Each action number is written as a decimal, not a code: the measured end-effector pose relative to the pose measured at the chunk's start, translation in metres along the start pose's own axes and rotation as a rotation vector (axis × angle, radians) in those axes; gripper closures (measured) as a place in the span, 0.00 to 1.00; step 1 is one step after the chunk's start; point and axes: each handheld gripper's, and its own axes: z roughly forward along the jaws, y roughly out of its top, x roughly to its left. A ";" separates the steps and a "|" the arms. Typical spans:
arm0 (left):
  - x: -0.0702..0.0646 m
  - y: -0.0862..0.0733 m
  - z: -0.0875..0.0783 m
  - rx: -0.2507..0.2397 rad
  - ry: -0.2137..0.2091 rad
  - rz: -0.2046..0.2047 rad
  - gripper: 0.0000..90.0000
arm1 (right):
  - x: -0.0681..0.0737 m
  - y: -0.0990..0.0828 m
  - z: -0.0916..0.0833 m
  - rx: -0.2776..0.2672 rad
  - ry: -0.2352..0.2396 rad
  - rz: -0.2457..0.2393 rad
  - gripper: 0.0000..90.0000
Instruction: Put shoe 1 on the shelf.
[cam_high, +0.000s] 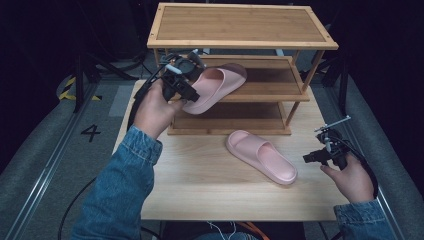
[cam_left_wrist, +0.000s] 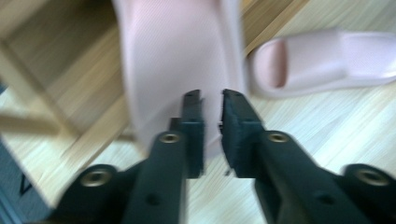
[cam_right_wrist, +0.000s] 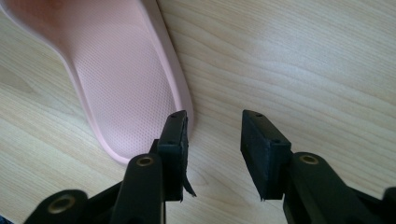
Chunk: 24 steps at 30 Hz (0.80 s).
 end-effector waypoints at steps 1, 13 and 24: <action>0.009 -0.007 0.000 0.024 0.031 -0.033 0.94 | 0.001 0.001 0.001 -0.002 0.004 -0.001 0.69; 0.042 -0.026 0.027 0.094 0.033 -0.120 0.99 | 0.004 0.004 0.004 0.008 0.005 -0.013 0.69; 0.027 -0.022 0.028 0.070 0.001 -0.077 0.98 | 0.000 -0.002 0.001 0.010 -0.001 0.009 0.68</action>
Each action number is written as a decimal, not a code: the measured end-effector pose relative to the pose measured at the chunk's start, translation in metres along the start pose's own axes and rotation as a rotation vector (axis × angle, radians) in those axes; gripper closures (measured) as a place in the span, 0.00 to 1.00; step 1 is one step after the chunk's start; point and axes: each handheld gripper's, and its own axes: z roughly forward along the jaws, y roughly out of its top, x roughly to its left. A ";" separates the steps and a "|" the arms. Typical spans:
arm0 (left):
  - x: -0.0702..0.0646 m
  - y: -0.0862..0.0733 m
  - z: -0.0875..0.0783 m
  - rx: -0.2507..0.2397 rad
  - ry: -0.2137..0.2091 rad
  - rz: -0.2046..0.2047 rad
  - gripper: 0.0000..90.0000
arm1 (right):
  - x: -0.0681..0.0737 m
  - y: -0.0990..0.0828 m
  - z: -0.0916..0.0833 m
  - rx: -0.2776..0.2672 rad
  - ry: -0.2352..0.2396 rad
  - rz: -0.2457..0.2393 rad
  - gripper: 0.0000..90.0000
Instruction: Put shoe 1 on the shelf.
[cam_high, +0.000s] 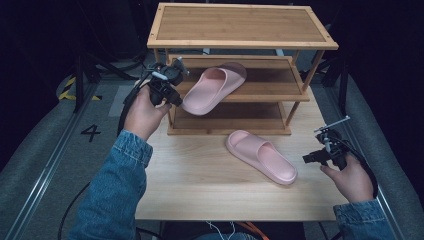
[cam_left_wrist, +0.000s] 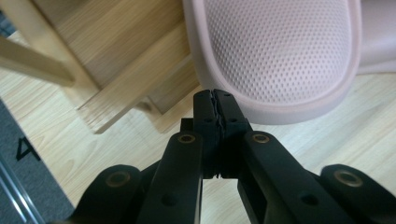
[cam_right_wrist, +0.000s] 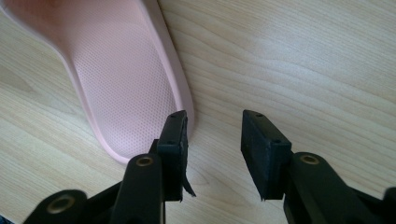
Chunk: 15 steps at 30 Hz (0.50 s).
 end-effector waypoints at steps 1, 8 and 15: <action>-0.005 0.002 0.000 0.004 -0.003 0.016 0.98 | 0.000 -0.001 0.000 -0.002 0.000 0.001 0.68; -0.020 0.011 0.004 0.005 -0.027 0.068 0.97 | 0.000 -0.002 0.000 -0.002 -0.002 0.001 0.68; -0.037 0.022 0.008 0.004 -0.038 0.117 0.97 | 0.000 -0.001 0.001 0.002 0.000 0.001 0.68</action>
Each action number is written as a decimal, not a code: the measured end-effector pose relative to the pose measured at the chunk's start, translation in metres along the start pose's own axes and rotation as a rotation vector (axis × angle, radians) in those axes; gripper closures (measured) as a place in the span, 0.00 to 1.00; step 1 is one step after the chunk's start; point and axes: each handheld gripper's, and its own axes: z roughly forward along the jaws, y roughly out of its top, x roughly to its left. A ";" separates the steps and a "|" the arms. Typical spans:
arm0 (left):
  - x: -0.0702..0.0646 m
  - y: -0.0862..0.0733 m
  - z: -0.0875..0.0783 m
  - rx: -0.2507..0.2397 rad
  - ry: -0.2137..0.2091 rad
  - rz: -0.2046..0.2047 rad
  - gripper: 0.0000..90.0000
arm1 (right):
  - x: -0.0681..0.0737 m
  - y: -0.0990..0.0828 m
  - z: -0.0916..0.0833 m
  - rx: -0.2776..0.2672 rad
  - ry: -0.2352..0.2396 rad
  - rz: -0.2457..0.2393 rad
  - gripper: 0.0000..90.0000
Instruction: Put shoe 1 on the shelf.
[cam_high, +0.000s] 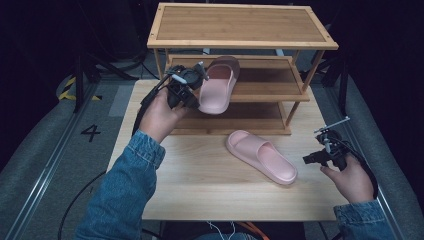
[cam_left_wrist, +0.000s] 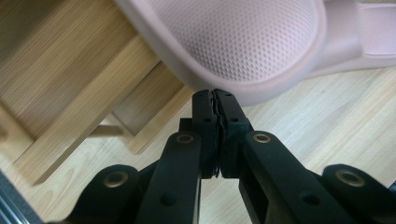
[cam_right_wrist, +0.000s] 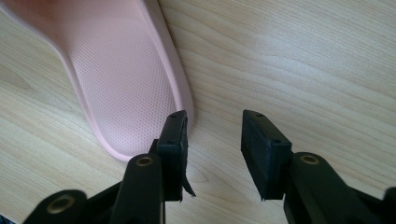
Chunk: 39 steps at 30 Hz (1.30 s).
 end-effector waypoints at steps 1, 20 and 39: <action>-0.002 0.002 0.001 -0.001 -0.005 0.006 0.97 | 0.000 0.000 0.000 0.000 0.000 -0.002 0.68; -0.050 0.005 -0.001 -0.030 -0.112 0.119 0.87 | 0.004 0.000 0.002 0.010 0.002 -0.011 0.69; -0.023 0.033 0.023 -0.014 -0.062 0.100 0.79 | 0.000 -0.001 0.007 0.022 0.007 -0.001 0.68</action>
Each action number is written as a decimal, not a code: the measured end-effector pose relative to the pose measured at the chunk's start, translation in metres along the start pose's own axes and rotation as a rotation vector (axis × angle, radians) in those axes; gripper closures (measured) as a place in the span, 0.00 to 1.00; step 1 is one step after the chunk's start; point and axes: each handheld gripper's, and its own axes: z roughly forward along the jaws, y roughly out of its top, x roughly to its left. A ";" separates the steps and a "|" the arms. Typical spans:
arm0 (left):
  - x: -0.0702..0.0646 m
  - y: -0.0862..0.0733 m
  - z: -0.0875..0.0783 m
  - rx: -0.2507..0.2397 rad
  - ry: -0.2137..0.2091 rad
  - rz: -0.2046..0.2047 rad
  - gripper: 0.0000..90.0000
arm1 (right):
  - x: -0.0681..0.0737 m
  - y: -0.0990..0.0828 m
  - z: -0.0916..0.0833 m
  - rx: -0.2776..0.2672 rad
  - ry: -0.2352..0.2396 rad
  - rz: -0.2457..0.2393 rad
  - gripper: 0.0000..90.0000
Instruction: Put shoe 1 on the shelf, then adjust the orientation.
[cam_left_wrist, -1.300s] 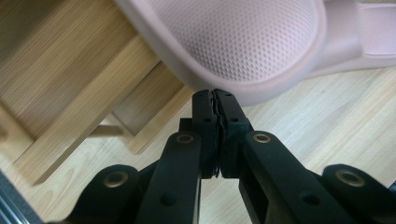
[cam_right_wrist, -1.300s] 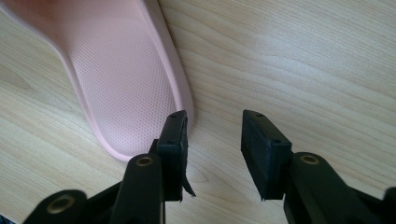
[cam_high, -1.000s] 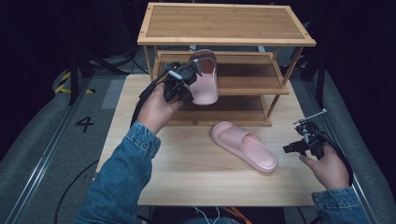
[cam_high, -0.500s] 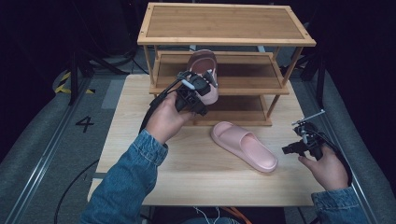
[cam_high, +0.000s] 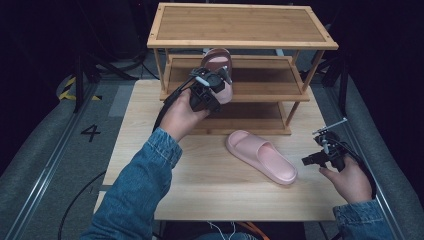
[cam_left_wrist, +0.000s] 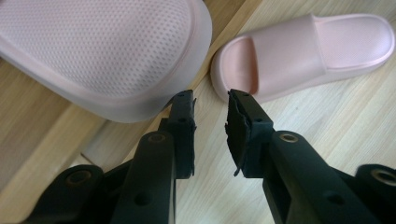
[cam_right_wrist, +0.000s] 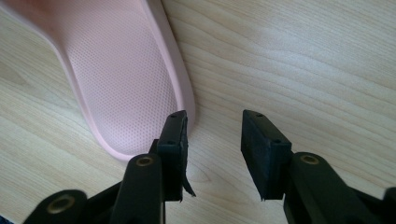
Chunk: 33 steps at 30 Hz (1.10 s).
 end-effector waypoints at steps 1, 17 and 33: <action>0.001 0.002 0.001 0.002 0.002 -0.003 0.79 | 0.000 0.000 0.001 -0.001 0.001 -0.002 0.68; -0.004 0.001 -0.004 0.013 -0.012 -0.004 0.57 | -0.002 0.000 0.004 0.007 0.004 0.000 0.67; -0.019 -0.082 0.012 0.149 0.049 -0.089 0.23 | 0.008 0.009 0.018 0.039 0.013 -0.032 0.66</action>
